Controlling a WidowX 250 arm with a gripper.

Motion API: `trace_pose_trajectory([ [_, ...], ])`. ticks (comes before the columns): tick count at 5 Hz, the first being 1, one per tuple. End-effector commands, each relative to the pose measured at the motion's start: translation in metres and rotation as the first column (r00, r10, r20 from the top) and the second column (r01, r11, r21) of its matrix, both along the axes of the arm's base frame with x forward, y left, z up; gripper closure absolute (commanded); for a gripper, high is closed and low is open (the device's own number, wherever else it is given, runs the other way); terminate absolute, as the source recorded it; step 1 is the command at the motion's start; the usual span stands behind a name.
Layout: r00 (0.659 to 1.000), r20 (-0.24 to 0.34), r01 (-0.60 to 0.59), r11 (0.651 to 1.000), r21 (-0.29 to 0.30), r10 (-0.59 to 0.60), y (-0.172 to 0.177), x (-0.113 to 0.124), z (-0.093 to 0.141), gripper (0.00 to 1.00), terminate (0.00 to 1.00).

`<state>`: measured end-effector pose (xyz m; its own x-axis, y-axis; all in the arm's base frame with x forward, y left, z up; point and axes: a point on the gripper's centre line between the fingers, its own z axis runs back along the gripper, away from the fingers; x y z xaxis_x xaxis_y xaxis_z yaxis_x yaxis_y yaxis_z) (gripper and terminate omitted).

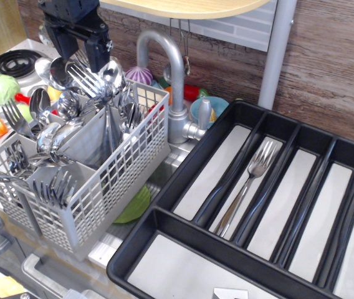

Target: Put fork from basket to tray

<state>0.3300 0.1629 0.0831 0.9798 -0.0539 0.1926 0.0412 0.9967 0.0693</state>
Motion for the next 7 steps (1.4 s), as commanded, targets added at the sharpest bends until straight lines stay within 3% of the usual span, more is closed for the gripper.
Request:
trace_pose_trajectory([
  [1,0.999,0.042,0.017,0.999,-0.036,-0.016,0.011,0.007,0.000,0.00,0.00],
  [2,1.000,0.021,-0.013,0.994,-0.105,0.015,0.008,0.006,-0.006,1.00,0.00],
  [4,0.999,0.037,-0.022,0.974,-0.224,0.031,0.000,-0.016,-0.002,1.00,0.00],
  [5,0.998,-0.033,-0.056,0.969,-0.240,0.049,-0.004,-0.017,0.030,1.00,0.00],
  [6,0.991,-0.083,-0.118,0.984,-0.133,0.107,-0.016,-0.015,0.080,1.00,0.00],
  [7,0.973,-0.150,-0.189,0.978,-0.085,0.175,-0.046,-0.021,0.130,1.00,0.00],
])
